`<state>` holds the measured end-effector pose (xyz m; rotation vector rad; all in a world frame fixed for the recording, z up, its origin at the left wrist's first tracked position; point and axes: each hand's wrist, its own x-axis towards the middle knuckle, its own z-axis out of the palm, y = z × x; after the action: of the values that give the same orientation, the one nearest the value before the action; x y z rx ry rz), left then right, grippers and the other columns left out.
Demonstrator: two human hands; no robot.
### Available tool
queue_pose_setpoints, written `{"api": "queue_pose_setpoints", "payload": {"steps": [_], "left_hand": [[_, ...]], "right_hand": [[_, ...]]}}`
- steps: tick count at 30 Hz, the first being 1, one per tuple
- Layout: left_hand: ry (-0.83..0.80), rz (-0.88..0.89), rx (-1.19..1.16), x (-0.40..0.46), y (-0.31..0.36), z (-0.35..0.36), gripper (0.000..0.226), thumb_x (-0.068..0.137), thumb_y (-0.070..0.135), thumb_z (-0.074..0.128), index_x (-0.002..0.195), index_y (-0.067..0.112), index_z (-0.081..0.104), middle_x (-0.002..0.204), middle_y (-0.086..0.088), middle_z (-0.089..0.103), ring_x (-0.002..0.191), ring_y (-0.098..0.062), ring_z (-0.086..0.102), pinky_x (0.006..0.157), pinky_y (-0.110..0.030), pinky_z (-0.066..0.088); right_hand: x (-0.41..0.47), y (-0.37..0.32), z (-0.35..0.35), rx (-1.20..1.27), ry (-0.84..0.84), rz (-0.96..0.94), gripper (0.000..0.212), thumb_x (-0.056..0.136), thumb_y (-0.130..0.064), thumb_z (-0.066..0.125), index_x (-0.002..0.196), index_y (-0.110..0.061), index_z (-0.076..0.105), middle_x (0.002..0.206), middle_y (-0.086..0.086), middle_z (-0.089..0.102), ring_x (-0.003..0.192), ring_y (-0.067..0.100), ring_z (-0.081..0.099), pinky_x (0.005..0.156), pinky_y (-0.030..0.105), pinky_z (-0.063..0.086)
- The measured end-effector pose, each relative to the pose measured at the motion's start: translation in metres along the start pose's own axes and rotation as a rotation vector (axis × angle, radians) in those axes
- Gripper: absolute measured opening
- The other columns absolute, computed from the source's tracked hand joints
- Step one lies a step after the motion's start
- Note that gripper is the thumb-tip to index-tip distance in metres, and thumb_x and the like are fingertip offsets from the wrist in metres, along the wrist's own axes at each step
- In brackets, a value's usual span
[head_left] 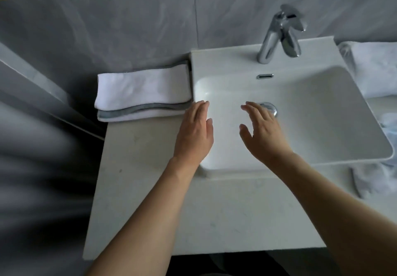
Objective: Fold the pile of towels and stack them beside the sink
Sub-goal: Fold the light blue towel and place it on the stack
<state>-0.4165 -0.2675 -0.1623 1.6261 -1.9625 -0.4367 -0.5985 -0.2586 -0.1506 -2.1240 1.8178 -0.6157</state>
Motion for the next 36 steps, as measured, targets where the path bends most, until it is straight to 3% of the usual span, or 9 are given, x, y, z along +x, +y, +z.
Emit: {"api": "queue_pose_setpoints", "payload": {"steps": [6,17,19,23,27,29,32,34,36], "left_hand": [[-0.004,0.051,0.013,-0.003,0.061,0.026,0.042,0.098,0.007,0.050,0.138,-0.007,0.048,0.140,-0.021,0.051,0.135,-0.037,0.043,0.114,-0.050,0.033],[-0.081,0.152,-0.068,0.021,0.165,0.128,0.038,0.095,0.003,0.051,0.131,-0.007,0.052,0.133,-0.020,0.054,0.127,-0.036,0.049,0.110,-0.044,0.038],[-0.077,0.146,-0.095,0.026,0.193,0.146,0.041,0.092,-0.002,0.052,0.132,-0.010,0.051,0.135,-0.024,0.053,0.130,-0.038,0.047,0.116,-0.037,0.032],[0.051,-0.042,-0.284,0.032,0.263,0.191,0.037,0.087,-0.011,0.053,0.124,-0.011,0.057,0.127,-0.025,0.056,0.125,-0.035,0.052,0.109,-0.014,0.026],[0.053,-0.096,-0.390,0.027,0.335,0.241,0.036,0.085,-0.013,0.051,0.120,-0.009,0.059,0.124,-0.022,0.057,0.121,-0.030,0.054,0.108,-0.014,0.030],[0.001,-0.201,-0.508,0.027,0.363,0.263,0.040,0.083,-0.014,0.046,0.119,-0.003,0.060,0.124,-0.016,0.058,0.119,-0.026,0.056,0.106,-0.019,0.038],[-0.176,-0.451,-0.591,0.030,0.389,0.292,0.046,0.083,-0.010,0.041,0.122,0.007,0.059,0.130,-0.009,0.057,0.122,-0.020,0.055,0.099,-0.016,0.038],[-0.328,-0.442,-0.463,0.033,0.391,0.314,0.052,0.084,-0.005,0.047,0.134,0.008,0.052,0.141,-0.009,0.048,0.133,-0.022,0.045,0.105,-0.017,0.030],[-0.526,-0.366,-0.276,0.032,0.387,0.337,0.069,0.083,0.002,0.054,0.149,0.009,0.034,0.154,-0.014,0.030,0.145,-0.027,0.027,0.116,-0.027,0.020]], "right_hand": [[-0.019,0.051,-0.044,0.002,0.002,0.022,0.046,0.089,-0.012,0.059,0.133,-0.003,0.051,0.141,0.015,0.048,0.130,0.033,0.044,0.111,0.038,0.030],[-0.049,0.187,-0.110,-0.042,0.128,0.121,0.040,0.085,-0.006,0.062,0.125,-0.002,0.058,0.133,0.016,0.055,0.121,0.036,0.049,0.106,0.037,0.031],[-0.053,0.223,-0.127,-0.034,0.136,0.150,0.040,0.085,-0.004,0.062,0.125,-0.001,0.058,0.133,0.018,0.055,0.121,0.038,0.050,0.105,0.038,0.032],[-0.060,0.298,-0.153,-0.021,0.113,0.173,0.040,0.086,-0.003,0.060,0.125,-0.001,0.057,0.133,0.017,0.054,0.121,0.038,0.049,0.105,0.038,0.030],[-0.070,0.362,-0.175,0.004,0.090,0.235,0.044,0.083,-0.006,0.056,0.127,-0.001,0.056,0.136,0.016,0.052,0.124,0.038,0.047,0.108,0.038,0.028],[-0.073,0.391,-0.181,-0.011,0.007,0.299,0.060,0.075,-0.013,0.050,0.134,-0.004,0.050,0.143,0.016,0.046,0.129,0.037,0.042,0.111,0.041,0.026],[-0.080,0.431,-0.178,-0.168,-0.334,0.457,0.082,0.078,-0.022,0.055,0.152,-0.022,0.020,0.159,0.006,0.016,0.146,0.028,0.014,0.119,0.047,0.006],[-0.085,0.451,-0.171,-0.257,-0.484,0.507,0.087,0.082,-0.038,0.054,0.153,-0.030,0.004,0.162,-0.001,0.003,0.148,0.023,0.002,0.119,0.049,-0.003],[-0.087,0.464,-0.167,-0.248,-0.527,0.511,0.098,0.077,-0.055,0.059,0.153,-0.030,0.001,0.161,0.000,0.003,0.148,0.025,0.003,0.118,0.051,0.000]]}}
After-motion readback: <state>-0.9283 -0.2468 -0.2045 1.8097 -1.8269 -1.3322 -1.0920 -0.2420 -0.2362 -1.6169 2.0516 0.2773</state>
